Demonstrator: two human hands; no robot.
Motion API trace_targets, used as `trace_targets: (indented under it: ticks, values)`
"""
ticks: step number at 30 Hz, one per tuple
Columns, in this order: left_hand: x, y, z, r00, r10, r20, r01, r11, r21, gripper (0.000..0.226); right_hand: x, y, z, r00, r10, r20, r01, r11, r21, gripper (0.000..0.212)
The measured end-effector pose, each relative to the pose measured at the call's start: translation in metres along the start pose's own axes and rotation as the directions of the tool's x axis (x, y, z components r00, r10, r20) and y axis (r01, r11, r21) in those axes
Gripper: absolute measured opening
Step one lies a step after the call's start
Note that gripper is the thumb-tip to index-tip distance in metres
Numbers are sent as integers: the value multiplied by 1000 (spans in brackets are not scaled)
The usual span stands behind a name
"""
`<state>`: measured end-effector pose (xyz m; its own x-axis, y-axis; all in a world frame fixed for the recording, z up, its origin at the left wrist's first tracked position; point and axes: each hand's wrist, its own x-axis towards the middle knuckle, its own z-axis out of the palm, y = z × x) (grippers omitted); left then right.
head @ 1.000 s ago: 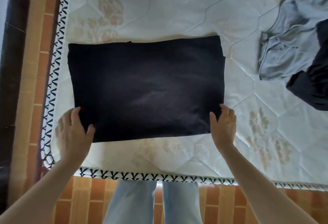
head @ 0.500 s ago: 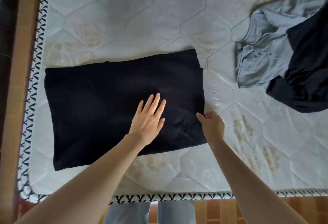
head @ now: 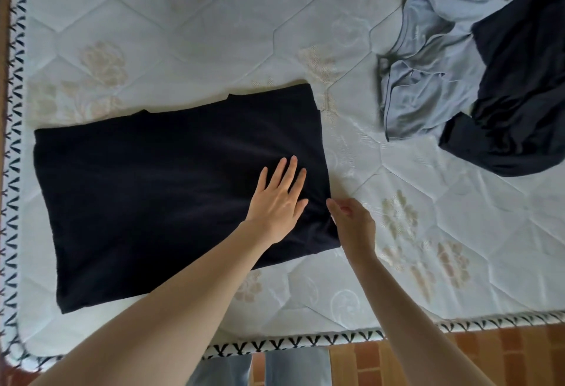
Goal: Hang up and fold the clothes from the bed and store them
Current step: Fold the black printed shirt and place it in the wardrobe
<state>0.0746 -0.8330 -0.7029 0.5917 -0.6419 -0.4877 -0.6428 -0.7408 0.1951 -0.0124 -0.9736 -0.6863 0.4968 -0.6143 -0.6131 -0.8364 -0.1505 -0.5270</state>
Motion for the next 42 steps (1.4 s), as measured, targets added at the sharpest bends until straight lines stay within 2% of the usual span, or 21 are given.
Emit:
trace_targets:
  ticks: [6,11,18,24,28,32,35,39,42]
  values:
    - [50,-4,-24,985,-27,-173,18,998,-53,54,28,-28,3,995,-100,12,100,995,-5,20]
    - [103,-18,-59,986,-31,-166,39,998,47,76,56,-52,5,985,-162,52,165,984,-61,20]
    - [134,-38,-71,993,111,-52,-105,989,105,63,72,-63,4,992,-102,71,113,977,-181,21]
    - [136,-42,-69,992,93,-80,-86,992,94,61,58,-52,7,991,-113,67,126,963,-237,26]
    - [118,-52,-59,979,6,-202,8,997,70,63,46,-40,4,978,-143,149,187,920,-345,38]
    - [96,-64,-37,981,74,-182,-49,989,137,64,25,-12,-6,956,-157,249,249,881,-401,44]
    - [99,-66,-37,978,77,-192,-56,992,111,66,13,12,-17,948,-162,273,273,856,-439,44]
    - [113,-63,-49,985,85,-148,-69,992,104,67,5,29,-25,968,-116,224,199,895,-398,48]
    - [121,-61,-62,991,101,-83,-87,982,165,68,2,26,-24,971,-120,205,187,918,-350,34]
